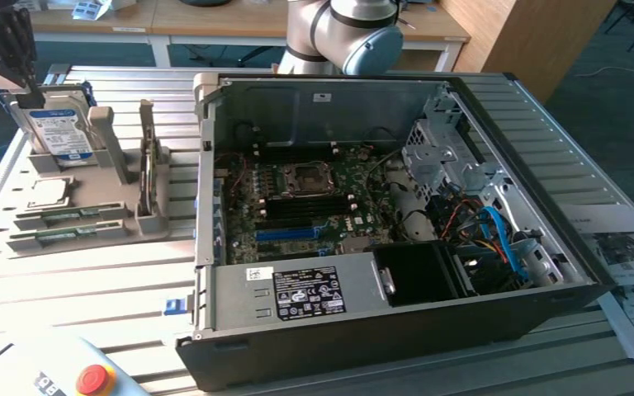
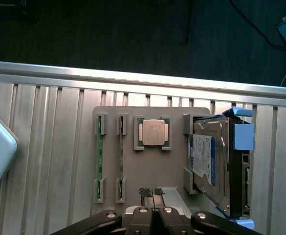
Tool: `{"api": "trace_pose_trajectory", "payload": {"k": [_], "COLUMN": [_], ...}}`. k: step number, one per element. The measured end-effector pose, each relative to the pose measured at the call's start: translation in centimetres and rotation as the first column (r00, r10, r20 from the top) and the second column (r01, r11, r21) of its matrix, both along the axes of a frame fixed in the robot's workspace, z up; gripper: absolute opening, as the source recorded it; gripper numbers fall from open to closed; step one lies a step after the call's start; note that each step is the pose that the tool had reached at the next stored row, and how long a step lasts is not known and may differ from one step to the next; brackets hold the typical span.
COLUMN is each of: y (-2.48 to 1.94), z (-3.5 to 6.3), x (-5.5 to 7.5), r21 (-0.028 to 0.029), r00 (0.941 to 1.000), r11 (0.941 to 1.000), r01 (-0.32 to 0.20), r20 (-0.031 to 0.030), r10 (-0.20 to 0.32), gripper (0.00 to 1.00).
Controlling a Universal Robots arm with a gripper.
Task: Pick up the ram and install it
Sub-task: 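Pick up the ram and move it above insertion slot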
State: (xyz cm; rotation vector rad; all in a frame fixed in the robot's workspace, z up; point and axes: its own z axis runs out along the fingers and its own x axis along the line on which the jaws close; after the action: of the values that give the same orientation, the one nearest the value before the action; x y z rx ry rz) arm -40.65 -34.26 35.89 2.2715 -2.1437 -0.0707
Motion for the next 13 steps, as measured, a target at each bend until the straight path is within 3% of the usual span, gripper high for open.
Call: {"api": "trace_pose_trajectory", "payload": {"k": [13], "y": [0.0], "z": [-0.08], "x": [-0.08], "r21": [0.0], "r00": [1.0], "r11": [1.0], "r01": [0.0], "r20": [0.0001], "r10": [0.0], "gripper": [0.1]}}
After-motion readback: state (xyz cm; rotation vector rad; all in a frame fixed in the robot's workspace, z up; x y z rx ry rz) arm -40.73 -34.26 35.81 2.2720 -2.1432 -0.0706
